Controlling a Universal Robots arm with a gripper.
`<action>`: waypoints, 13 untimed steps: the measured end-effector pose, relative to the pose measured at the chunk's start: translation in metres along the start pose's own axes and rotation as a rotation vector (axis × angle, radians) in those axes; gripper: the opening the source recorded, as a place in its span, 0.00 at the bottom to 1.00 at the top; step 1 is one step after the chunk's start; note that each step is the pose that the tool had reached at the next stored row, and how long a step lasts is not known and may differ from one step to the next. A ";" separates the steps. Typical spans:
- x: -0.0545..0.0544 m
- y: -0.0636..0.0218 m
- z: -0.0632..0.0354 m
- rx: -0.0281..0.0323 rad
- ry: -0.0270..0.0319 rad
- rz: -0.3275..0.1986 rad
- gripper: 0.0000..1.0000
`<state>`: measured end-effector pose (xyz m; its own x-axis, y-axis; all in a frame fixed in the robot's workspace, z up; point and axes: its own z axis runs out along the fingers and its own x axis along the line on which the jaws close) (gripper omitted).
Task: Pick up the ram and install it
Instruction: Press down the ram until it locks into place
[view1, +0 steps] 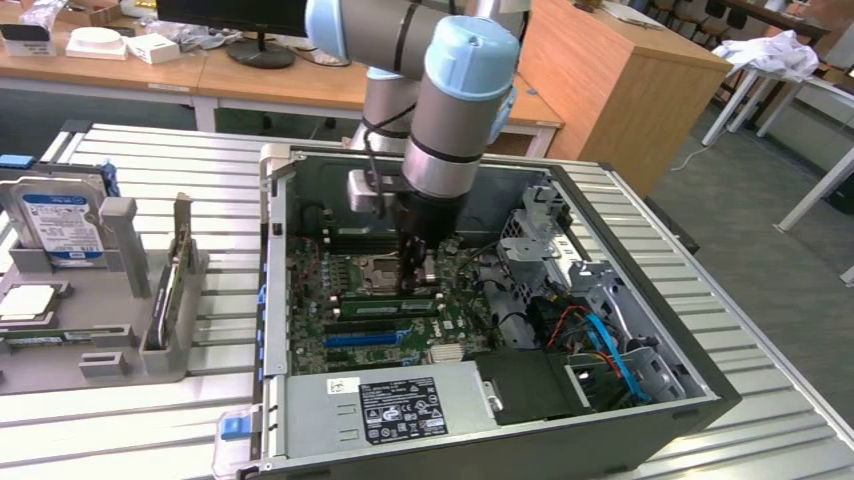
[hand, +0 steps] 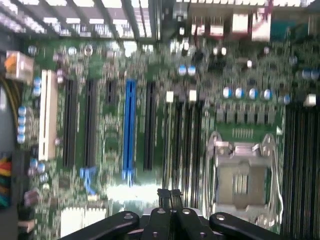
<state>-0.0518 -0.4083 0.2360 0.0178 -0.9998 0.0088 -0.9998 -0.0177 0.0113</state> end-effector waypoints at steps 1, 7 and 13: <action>0.000 0.0045 0.0001 0.0000 -0.0001 0.000 0.10; -0.001 0.0317 0.0006 0.0001 -0.0016 0.000 0.10; 0.001 0.0458 0.0054 -0.0001 -0.0025 0.000 0.10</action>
<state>-0.0977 -0.4102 0.2311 0.0180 -0.9998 0.0064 -0.9998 -0.0179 0.0114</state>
